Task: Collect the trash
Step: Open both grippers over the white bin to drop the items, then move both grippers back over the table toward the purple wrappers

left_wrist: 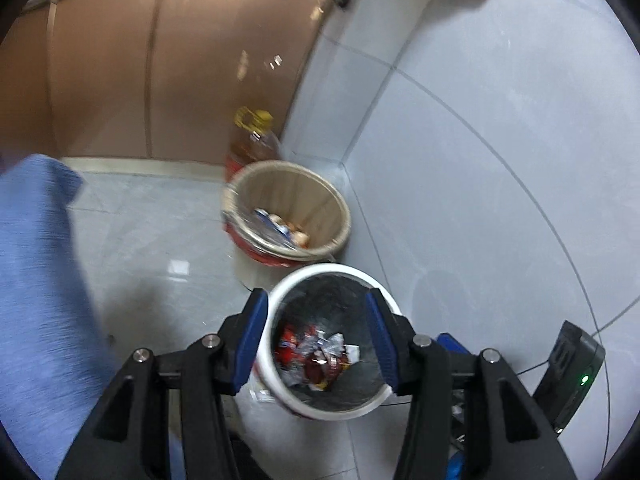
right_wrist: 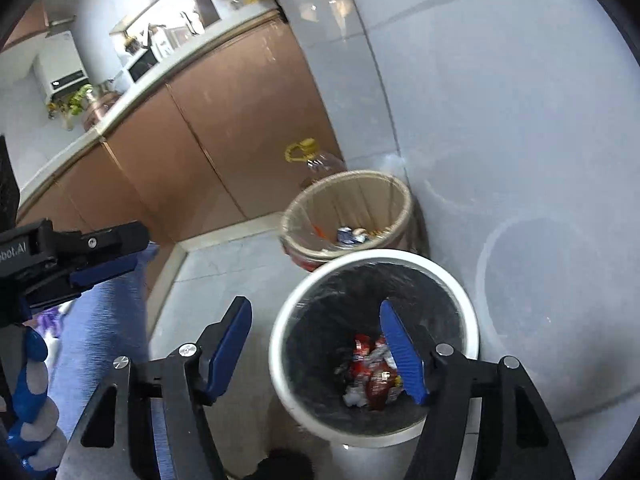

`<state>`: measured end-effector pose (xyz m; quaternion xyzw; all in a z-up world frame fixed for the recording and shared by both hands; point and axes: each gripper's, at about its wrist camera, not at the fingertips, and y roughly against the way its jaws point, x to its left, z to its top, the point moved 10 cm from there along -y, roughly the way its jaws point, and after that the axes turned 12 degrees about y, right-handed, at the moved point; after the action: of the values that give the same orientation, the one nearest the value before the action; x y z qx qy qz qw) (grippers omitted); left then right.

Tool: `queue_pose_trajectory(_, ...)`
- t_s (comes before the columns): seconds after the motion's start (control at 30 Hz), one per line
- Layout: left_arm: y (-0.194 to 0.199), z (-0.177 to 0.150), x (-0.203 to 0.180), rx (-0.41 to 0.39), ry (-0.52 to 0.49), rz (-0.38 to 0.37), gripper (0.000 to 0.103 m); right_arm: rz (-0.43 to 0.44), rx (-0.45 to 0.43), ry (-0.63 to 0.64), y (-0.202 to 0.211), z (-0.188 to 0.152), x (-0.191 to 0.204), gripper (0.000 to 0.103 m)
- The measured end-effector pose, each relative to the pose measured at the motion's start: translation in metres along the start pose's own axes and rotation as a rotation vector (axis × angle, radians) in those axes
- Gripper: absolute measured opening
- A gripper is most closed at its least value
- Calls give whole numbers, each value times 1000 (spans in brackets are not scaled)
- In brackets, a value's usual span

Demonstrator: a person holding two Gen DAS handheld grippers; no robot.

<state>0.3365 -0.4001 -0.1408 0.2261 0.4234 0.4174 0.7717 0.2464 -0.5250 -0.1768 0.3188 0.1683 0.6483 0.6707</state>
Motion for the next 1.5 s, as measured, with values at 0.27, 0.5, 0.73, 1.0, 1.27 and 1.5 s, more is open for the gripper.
queue_pose_trajectory(0.27,109,1,59,-151,35,85,48,82,-93,66,61,29,70,70)
queue_pose_trajectory(0.5,204,-13,121,-238,77,159,48,161,-164,138,109,48,137,70)
queue_pose_trajectory(0.73,306,-37,174,-359,113,229,49,230,-218,205,154,56,196,79)
queue_pose_trajectory(1.0,407,-65,210,-515,146,312,62,260,-299,254,213,58,239,103)
queue_pose_trajectory(1.27,487,-87,226,-654,150,369,62,338,-384,297,268,53,275,103)
queue_pose_trajectory(1.5,508,-95,247,-655,175,387,62,412,-405,340,280,49,302,103)
